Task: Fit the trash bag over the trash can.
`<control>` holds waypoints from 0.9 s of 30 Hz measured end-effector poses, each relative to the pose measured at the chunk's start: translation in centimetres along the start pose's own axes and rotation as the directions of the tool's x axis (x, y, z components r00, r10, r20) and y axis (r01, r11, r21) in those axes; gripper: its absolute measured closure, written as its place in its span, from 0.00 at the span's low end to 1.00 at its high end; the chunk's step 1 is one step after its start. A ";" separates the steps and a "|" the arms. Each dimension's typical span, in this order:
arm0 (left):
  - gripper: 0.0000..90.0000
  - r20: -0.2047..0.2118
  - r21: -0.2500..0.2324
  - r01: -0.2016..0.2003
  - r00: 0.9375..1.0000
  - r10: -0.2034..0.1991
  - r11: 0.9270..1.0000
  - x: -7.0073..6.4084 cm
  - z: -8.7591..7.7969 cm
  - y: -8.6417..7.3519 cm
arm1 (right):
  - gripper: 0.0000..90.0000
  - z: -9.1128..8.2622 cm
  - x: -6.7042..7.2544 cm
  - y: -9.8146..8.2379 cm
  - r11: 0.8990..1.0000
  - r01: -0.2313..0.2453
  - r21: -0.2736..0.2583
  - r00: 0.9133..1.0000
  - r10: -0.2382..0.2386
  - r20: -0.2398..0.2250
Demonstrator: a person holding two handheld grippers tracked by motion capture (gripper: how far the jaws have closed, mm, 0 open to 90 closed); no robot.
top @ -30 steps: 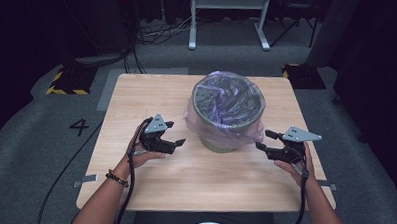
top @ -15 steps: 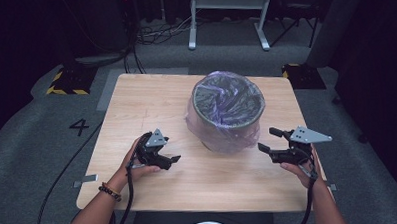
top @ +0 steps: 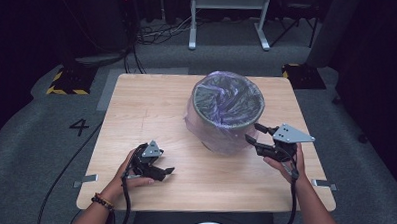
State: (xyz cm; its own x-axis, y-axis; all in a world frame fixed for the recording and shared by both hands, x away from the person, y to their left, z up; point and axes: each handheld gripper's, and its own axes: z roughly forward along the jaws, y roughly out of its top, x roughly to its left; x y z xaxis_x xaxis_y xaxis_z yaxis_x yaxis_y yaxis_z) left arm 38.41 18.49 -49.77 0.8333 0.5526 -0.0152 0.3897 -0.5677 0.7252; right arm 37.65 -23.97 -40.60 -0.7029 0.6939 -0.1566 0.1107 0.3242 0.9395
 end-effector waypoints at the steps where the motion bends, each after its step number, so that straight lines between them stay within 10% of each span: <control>1: 0.23 0.002 0.013 0.002 1.000 -0.003 1.000 0.1 0.2 -0.1 | 0.59 0.2 0.2 0.0 1.000 0.005 0.002 1.000 -0.005 -0.002; 12: 0.23 0.002 0.011 -0.011 1.000 0.011 1.000 0.1 0.5 -0.3 | 1.00 2.3 1.4 -1.0 0.998 0.047 0.029 0.998 -0.046 -0.032; 27: 0.22 0.002 0.014 -0.016 1.000 0.016 1.000 0.2 0.5 -0.2 | 1.00 3.4 0.0 -3.7 0.996 -0.013 0.087 0.996 0.021 -0.082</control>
State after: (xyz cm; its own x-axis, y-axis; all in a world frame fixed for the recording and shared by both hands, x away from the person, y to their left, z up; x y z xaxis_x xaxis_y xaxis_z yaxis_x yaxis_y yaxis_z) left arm 38.66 18.42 -50.29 0.8404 0.5420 -0.0052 0.3817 -0.5849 0.7157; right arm 39.62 -22.99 -45.06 -0.7558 0.6453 -0.1117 0.1810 0.3698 0.9113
